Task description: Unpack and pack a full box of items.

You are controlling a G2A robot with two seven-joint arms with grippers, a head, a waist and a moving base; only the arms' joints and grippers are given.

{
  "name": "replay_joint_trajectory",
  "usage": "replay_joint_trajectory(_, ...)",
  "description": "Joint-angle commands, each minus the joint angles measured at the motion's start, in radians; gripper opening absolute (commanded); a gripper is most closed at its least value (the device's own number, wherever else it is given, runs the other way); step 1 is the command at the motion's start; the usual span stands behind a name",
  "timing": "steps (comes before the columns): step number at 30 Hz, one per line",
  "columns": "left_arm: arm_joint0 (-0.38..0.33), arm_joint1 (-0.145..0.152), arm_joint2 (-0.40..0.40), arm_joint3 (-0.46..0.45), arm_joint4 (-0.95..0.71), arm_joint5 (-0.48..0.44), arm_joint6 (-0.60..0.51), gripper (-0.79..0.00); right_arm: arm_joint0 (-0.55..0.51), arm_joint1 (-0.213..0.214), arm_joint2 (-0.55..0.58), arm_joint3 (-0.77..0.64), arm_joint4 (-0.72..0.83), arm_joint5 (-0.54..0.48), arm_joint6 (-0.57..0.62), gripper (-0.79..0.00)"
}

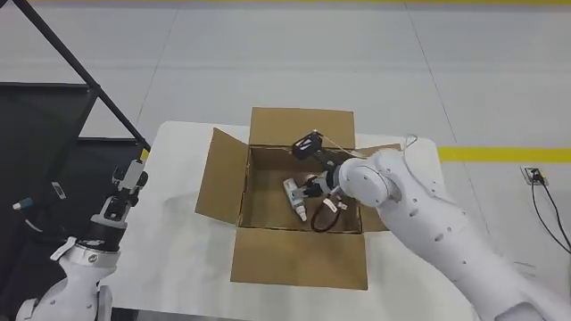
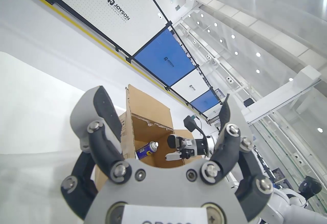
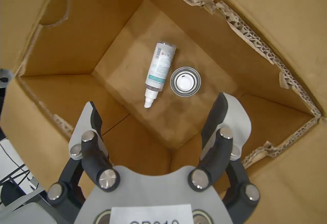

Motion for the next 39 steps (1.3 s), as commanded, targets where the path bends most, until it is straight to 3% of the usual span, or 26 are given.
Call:
replay_joint_trajectory(1, 0.0, 0.0, 0.0, 0.0, 0.001, 0.0, 0.0, 0.0, 0.026, -0.028, -0.039, 0.072, 0.005, 0.005, -0.018, 0.0)
replay_joint_trajectory(7, 0.0, 0.0, 0.0, 0.0, 0.001, 0.0, 0.0, 0.0, 0.093, -0.113, -0.127, 0.261, 0.001, 0.064, -0.044, 0.0)
replay_joint_trajectory(8, 0.0, 0.0, 0.0, 0.0, 0.001, 0.0, 0.0, 0.0, 0.101, -0.126, -0.135, 0.287, 0.01, 0.063, -0.046, -0.142)
replay_joint_trajectory(9, 0.0, 0.0, 0.0, 0.0, 0.001, 0.0, 0.0, 0.0, 0.109, -0.138, -0.142, 0.314, 0.015, 0.061, -0.048, -0.394)
replay_joint_trajectory(11, 0.0, 0.0, 0.0, 0.0, 0.001, 0.0, 0.0, 0.0, 0.122, -0.16, -0.153, 0.365, 0.03, 0.057, -0.044, -0.57)
replay_joint_trajectory(13, 0.0, 0.0, 0.0, 0.0, 0.001, 0.0, 0.0, 0.0, 0.134, -0.179, -0.161, 0.413, 0.042, 0.046, -0.039, -0.671)
replay_joint_trajectory(14, 0.0, 0.0, 0.0, 0.0, 0.001, 0.0, 0.0, 0.0, 0.139, -0.188, -0.163, 0.432, 0.05, 0.035, -0.042, -0.785)
replay_joint_trajectory(22, 0.0, 0.0, 0.0, 0.0, 0.001, 0.0, 0.0, 0.0, 0.161, -0.23, -0.157, 0.522, 0.068, -0.001, -0.08, -0.785)
replay_joint_trajectory(28, 0.0, 0.0, 0.0, 0.0, 0.001, 0.0, 0.0, 0.0, 0.154, -0.196, -0.09, 0.424, 0.033, 0.024, -0.121, -0.785)
replay_joint_trajectory(33, 0.0, 0.0, 0.0, 0.0, 0.001, 0.0, 0.0, 0.0, 0.072, -0.098, 0.057, 0.125, -0.046, 0.116, -0.011, -0.785)
replay_joint_trajectory(39, 0.0, 0.0, 0.0, 0.0, 0.001, 0.0, 0.0, 0.0, -0.224, 0.048, 0.394, -0.435, -0.199, 0.17, 0.187, -0.785)
